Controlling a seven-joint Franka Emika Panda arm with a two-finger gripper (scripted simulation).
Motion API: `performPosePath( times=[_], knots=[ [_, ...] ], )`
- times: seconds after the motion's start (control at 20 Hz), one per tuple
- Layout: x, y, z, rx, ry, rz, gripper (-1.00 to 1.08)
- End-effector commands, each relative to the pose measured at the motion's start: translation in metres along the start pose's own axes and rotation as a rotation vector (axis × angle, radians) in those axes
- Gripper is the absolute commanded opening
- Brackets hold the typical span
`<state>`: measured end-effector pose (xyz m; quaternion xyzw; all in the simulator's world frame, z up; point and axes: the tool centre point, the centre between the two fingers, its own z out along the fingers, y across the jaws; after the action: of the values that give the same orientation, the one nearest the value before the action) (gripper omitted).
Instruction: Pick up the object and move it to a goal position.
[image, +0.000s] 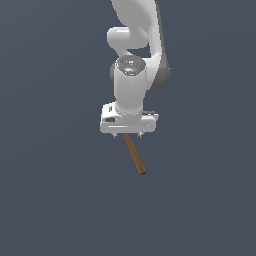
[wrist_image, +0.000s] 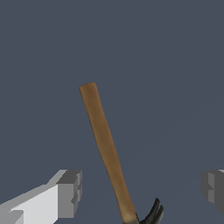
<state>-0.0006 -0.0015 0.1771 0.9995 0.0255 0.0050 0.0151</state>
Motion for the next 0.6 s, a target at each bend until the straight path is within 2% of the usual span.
performPosePath(
  times=[0.0,0.35,0.55],
  knots=[
    [0.0,0.0,0.0,0.0,0.0,0.0,1.0],
    [-0.01,0.021,0.003,0.003,-0.031,0.022,1.0],
    [-0.012,0.024,0.002,0.003,-0.036,0.026,1.0]
  ],
)
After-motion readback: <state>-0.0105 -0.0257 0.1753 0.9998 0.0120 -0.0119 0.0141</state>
